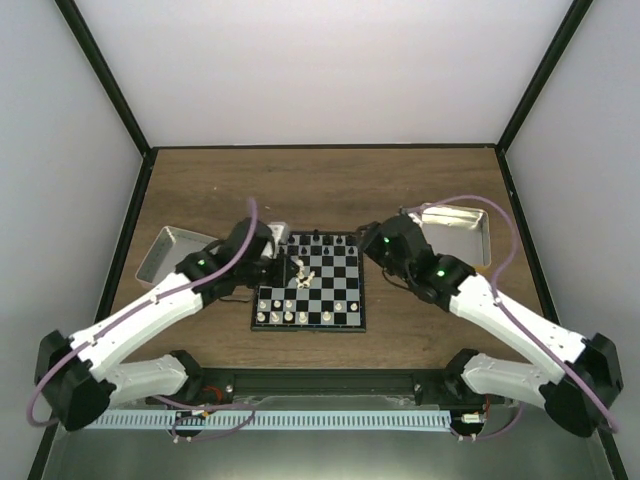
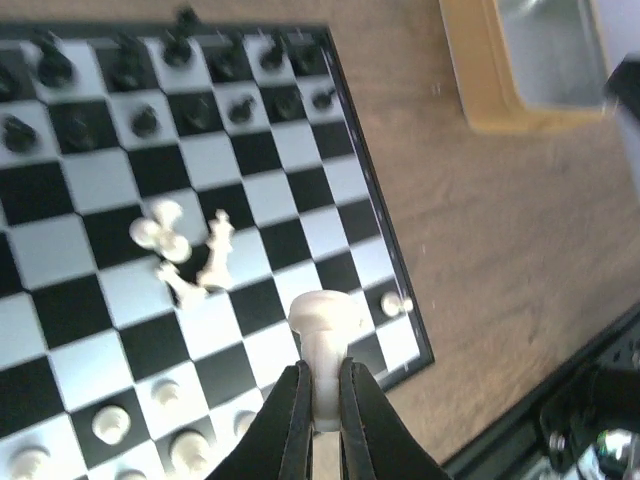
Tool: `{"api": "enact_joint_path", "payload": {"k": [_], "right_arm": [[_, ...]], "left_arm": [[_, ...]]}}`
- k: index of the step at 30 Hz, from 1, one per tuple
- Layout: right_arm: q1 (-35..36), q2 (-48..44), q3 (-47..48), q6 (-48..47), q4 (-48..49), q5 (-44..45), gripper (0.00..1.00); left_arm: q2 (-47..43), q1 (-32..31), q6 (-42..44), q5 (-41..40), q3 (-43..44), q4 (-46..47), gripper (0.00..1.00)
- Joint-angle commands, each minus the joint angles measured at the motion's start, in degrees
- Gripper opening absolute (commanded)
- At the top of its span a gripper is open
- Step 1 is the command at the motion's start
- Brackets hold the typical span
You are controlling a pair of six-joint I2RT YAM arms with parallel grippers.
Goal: Set up the chess pieces on the board
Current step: Place the chess piece on the chessboard.
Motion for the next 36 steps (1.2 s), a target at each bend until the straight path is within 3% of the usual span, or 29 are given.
{"api": "enact_joint_path", "payload": {"k": [1, 5, 10, 23, 36], "right_arm": [[-2.73, -6.81, -2.37, -2.49, -9.35, 11.29, 0.59], [-3.12, -12.63, -4.23, -2.65, -13.92, 16.69, 0.62], [-3.2, -18.68, -6.85, -3.1, -16.39, 19.57, 0.64], [-3.17, -30.19, -10.65, -5.62, -17.35, 19.72, 0.67], [-3.21, -33.2, -12.36, -6.01, -18.44, 20.45, 0.67]], "left_arm": [[7.94, -7.98, 2.21, -4.43, 8.76, -14.41, 0.04], [17.03, -15.41, 3.49, -7.94, 17.46, -20.4, 0.04], [24.01, -19.57, 4.43, -9.27, 24.13, -22.65, 0.04], [34.6, -24.43, 6.54, -7.59, 33.74, -27.83, 0.04], [41.86, -26.79, 6.76, -7.33, 39.92, -35.11, 0.04]]}}
